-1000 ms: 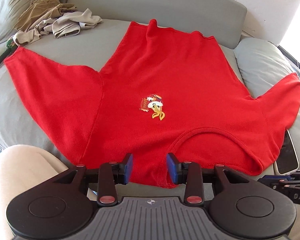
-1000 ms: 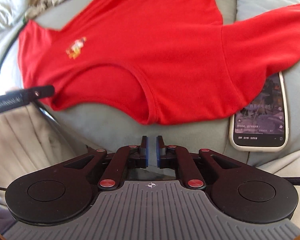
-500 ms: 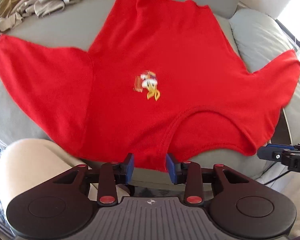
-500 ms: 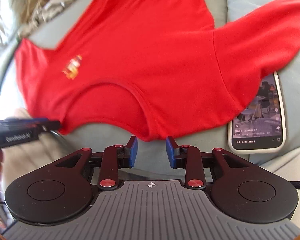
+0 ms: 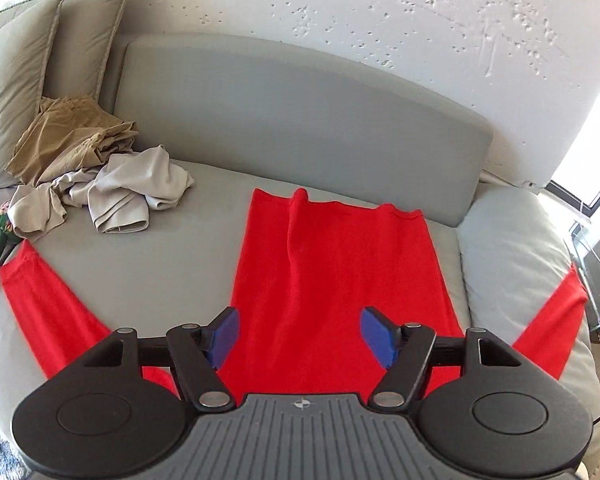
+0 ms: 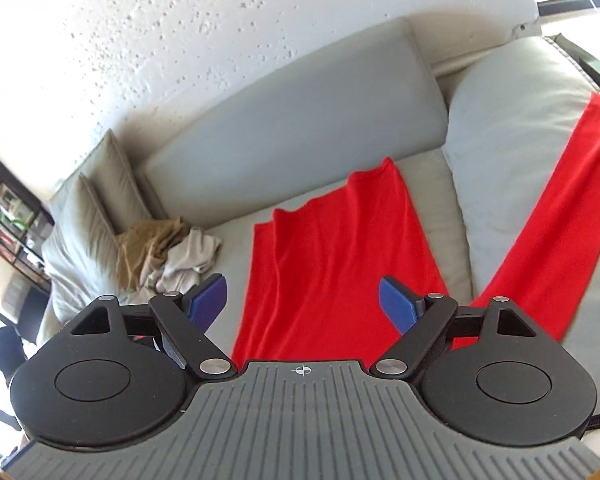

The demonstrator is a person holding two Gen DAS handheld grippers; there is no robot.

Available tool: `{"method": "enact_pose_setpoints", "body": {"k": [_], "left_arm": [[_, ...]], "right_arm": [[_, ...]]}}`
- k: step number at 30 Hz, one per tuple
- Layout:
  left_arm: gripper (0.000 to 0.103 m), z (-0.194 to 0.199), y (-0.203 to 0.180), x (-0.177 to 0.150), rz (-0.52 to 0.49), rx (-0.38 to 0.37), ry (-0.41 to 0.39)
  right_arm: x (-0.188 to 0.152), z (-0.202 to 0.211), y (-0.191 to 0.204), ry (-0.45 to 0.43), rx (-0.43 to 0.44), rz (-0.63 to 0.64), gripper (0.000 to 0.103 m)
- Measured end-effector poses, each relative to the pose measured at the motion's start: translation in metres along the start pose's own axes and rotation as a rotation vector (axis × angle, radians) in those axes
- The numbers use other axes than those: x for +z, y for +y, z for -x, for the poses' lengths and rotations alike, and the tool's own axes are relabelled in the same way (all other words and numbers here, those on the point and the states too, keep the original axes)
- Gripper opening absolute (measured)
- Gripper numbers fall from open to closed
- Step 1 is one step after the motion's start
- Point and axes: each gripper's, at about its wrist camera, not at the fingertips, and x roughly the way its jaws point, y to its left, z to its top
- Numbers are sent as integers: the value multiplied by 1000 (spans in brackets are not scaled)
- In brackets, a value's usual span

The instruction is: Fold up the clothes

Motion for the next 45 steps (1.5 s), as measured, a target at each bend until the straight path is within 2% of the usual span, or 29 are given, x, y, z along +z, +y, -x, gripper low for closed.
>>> {"method": "enact_pose_setpoints", "body": {"k": [3,5,7,9,10,11,14,17,21,26,27,28,29,30,31,35,38,40,43,44,45], "left_arm": [[66,-52,21,19,28,24,26],[63,-95,35,28,53,40,58],[53,-135,46,37,47,57,71],[45,-171,56,47,33,69,71],[45,-187,59,53,26,67,61],[45,-202,62,59,20,65,47],[49,-241,64,77,-20,78,5],[50,-277,65,90,-56,90,13],[50,-307,65,100,-65,51,11],[50,-324,61,103,-113,27,-6],[45,-325,60,104,-121,24,-8],[19,-326,58,106,-130,16,-7],[3,-325,57,108,-136,13,-9],[4,-323,56,110,-136,18,-12],[4,-319,55,111,-141,38,-35],[3,-301,64,116,-110,142,-166],[3,-312,74,115,-78,208,-140],[4,-322,78,110,-76,243,-107],[8,-326,74,107,-94,282,-110],[11,-324,72,109,-95,287,-104],[21,-323,70,110,-97,293,-99]], "right_arm": [[21,-44,-10,21,-35,-18,84],[31,-87,-26,56,-51,-45,84],[39,-136,-46,111,-92,-68,83],[46,-187,-68,162,-149,-87,74],[51,-209,-77,170,-159,-90,64],[56,-229,-85,170,-161,-92,60],[75,-280,-102,129,-172,-87,56],[94,-322,-114,100,-188,-62,53],[112,-364,-127,110,-174,-46,53],[120,-395,-149,169,-73,-116,53],[120,-397,-151,158,-56,-115,53],[121,-398,-151,145,-45,-103,49],[121,-400,-150,140,-39,-83,31],[122,-402,-147,146,-49,-56,12],[121,-404,-144,144,-71,-27,2],[119,-397,-134,35,-161,43,1],[118,-394,-131,-44,-218,58,1],[114,-404,-131,-31,-253,55,1],[108,-419,-129,6,-296,55,2],[108,-421,-127,15,-305,53,3],[111,-421,-125,26,-308,50,5]]}}
